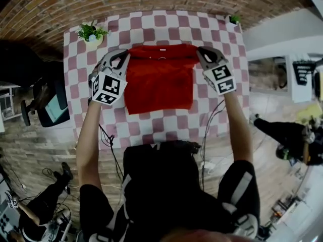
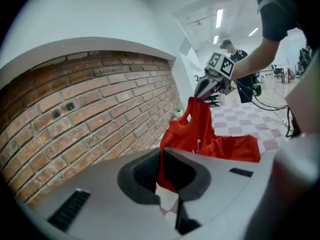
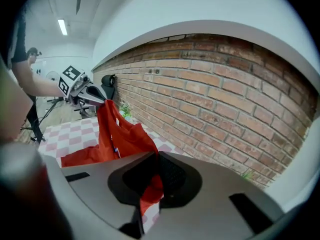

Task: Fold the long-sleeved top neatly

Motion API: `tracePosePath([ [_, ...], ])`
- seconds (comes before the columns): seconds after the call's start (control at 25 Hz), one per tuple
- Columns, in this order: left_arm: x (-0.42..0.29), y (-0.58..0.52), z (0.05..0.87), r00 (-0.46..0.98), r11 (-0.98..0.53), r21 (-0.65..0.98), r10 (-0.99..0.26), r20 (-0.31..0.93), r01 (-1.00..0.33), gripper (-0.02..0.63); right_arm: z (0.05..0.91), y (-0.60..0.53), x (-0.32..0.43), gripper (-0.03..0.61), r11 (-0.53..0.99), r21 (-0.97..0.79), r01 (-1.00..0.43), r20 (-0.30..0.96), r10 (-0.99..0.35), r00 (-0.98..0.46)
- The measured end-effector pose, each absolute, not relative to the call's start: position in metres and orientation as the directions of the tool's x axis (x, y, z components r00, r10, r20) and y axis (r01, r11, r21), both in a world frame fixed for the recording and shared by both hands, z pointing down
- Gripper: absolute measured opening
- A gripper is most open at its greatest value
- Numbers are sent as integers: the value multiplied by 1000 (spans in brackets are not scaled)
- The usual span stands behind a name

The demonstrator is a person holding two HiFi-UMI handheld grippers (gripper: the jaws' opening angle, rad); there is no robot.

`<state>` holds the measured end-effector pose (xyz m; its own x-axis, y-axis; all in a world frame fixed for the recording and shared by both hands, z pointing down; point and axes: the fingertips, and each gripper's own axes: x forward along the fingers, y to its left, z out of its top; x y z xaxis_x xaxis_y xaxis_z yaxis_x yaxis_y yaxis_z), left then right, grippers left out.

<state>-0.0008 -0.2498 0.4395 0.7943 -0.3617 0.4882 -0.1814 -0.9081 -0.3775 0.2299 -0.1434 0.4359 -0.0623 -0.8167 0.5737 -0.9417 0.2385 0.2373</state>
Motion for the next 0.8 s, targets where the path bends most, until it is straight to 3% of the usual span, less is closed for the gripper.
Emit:
tracePosePath([
  [0.32,-27,-182,444,820,-913,-360,-350,454,-191,17,447,-67,196,21,251,204,-946,566,-819,-96],
  [0.6,-53,-130,493,812,-908,-357,-374,448,-221,18,501,-10,161,21,314,180,-932,605,-783,-147],
  [0.8,-68,-92,543,802,-896,-410,-367,472,-168,18,555,28,138,21,391,209,-896,661,-732,-165],
])
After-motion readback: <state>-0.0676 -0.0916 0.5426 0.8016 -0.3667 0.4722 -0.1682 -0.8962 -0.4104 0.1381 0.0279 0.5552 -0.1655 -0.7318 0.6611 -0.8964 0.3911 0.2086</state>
